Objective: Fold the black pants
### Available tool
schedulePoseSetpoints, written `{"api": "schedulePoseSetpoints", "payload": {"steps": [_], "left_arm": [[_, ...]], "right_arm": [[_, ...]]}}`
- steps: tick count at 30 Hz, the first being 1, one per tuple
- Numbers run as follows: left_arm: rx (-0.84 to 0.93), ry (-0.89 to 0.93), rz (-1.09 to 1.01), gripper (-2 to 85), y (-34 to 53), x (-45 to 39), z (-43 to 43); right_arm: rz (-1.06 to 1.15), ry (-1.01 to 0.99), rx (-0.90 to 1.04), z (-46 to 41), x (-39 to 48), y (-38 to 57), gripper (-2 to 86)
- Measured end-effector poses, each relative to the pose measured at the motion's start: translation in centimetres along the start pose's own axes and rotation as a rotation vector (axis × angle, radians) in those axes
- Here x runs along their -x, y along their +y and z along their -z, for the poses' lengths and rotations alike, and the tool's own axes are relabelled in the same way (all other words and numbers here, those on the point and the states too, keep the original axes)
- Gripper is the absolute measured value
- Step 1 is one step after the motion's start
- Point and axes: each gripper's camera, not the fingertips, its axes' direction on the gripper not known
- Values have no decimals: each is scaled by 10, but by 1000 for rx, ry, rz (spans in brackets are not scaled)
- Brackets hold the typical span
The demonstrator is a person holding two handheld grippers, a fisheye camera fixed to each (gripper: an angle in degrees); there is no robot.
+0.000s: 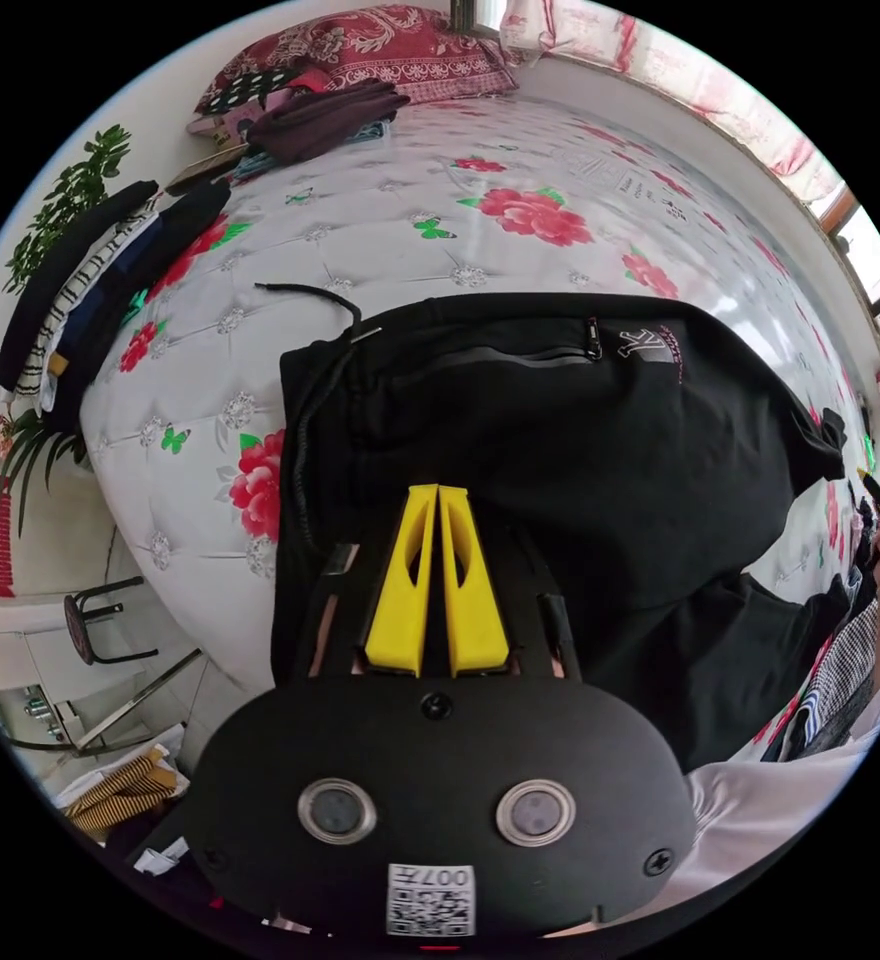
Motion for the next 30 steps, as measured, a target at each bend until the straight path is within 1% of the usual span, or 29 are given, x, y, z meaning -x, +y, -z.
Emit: {"api": "schedulePoseSetpoints", "payload": {"steps": [1, 2, 6, 9, 10, 11, 13, 14, 15, 16, 17, 18, 19, 20, 21, 22, 23, 24, 25, 27, 30], "left_arm": [[-8, -4, 4, -10, 1, -2, 1], [-10, -7, 5, -10, 1, -3, 1], [-2, -10, -14, -10, -2, -7, 3], [1, 2, -13, -10, -5, -7, 5], [1, 7, -12, -10, -6, -7, 6], [1, 9, -12, -10, -6, -7, 6], [2, 13, -17, -10, -9, -8, 8], [2, 13, -20, -10, -10, -8, 8], [1, 12, -26, -10, -11, -9, 9], [-1, 12, -27, -10, -12, -10, 10], [-4, 12, -25, -10, -12, -10, 11], [-10, 14, -16, -10, -13, -10, 12], [-20, 18, -1, -10, -13, -9, 13], [-26, 20, 8, -10, -13, -9, 14], [-38, 27, 28, -10, -12, -8, 15], [-45, 38, 53, -10, -13, -6, 16], [-47, 46, 68, -10, -13, -5, 17], [-43, 63, 92, -10, -15, -2, 19], [-24, 82, 100, -10, -19, 0, 21], [1, 99, 104, -10, -23, 1, 29], [-45, 128, 87, -10, -14, -4, 55]], "right_arm": [[-44, -31, -19, 1, 1, -14, 103], [-80, -1, -21, -3, 4, -27, 107], [-20, 144, 57, -30, 26, -54, 105], [44, 337, 252, -76, 22, -62, 67], [68, 354, 272, -80, 20, -61, 59], [118, 358, 225, -70, 17, -60, 42], [127, 375, 158, -43, 7, -61, 23], [118, 366, 49, -11, -3, -58, 16], [87, 309, -67, 24, -19, -50, 11], [62, 274, -119, 41, -29, -45, 9], [-9, 215, -208, 71, -50, -29, 6], [-53, 182, -238, 83, -62, -20, 5], [-138, 103, -254, 95, -85, 0, 3], [-235, 54, -226, 94, -106, 22, 1], [-324, 84, -175, 84, -124, 45, 0], [-352, 96, -131, 78, -132, 56, 0], [-409, 108, -49, 71, -145, 76, 0], [-430, 112, -33, 71, -149, 84, 0], [-440, 101, -45, 79, -151, 99, 2], [-378, 80, -61, 99, -139, 115, 10], [-300, 89, -59, 120, -119, 125, 19]]}}
